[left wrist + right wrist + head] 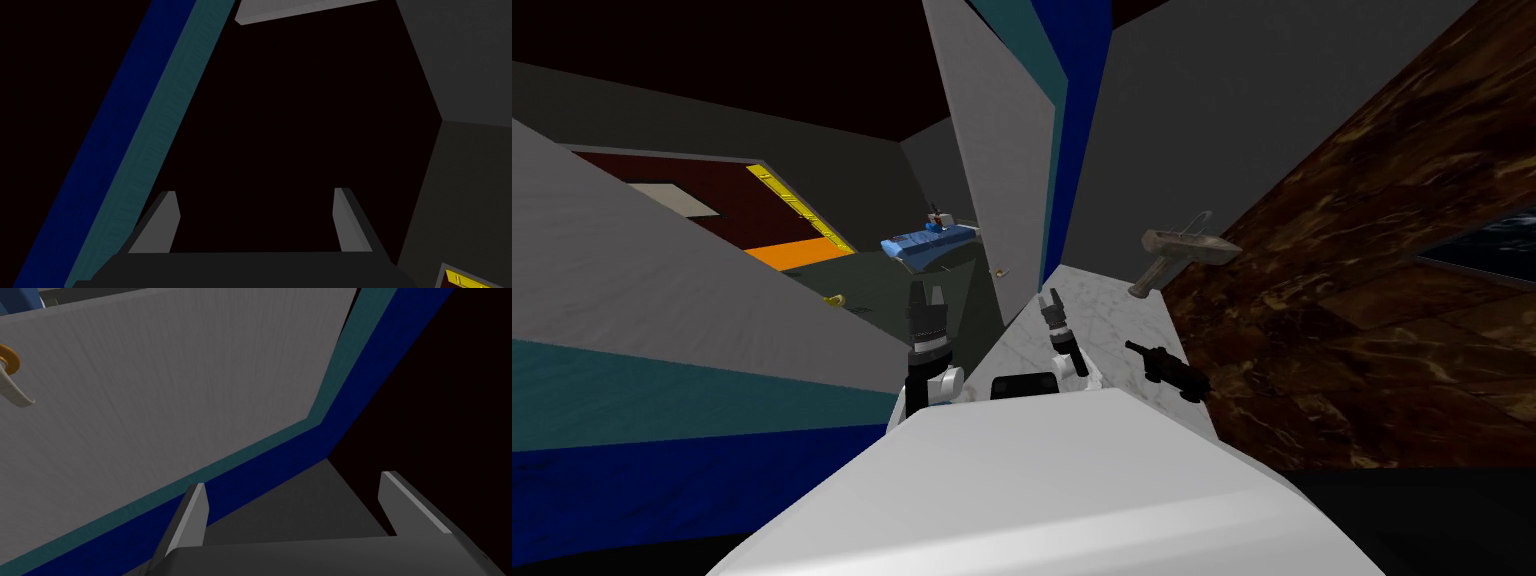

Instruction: Push the door open

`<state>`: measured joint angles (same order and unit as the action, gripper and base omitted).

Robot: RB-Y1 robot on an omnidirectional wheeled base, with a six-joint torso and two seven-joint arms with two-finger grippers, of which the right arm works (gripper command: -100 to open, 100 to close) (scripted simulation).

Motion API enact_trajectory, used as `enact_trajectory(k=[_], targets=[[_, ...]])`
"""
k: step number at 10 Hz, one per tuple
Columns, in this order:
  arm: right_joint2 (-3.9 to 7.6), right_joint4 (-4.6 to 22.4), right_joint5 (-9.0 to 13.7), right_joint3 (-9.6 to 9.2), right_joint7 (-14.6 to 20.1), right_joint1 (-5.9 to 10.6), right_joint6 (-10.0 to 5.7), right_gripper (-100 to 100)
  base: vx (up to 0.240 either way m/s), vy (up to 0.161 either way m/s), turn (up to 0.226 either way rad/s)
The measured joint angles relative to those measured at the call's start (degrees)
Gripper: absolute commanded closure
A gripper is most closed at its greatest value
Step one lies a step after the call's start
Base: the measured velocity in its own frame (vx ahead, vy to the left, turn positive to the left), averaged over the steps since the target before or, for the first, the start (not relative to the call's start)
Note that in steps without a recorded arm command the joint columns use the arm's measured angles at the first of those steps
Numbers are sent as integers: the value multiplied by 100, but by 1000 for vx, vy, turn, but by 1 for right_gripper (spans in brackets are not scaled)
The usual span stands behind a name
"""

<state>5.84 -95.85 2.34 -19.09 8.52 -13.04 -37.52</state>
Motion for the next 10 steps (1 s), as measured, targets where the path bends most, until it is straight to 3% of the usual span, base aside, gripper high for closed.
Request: enact_trajectory(k=[2,10], targets=[[55,235,4,-146,30,94,-23,-100,127,-45,11],[84,1153,-31,-698,24,458,-169,-100,99,-28,11]])
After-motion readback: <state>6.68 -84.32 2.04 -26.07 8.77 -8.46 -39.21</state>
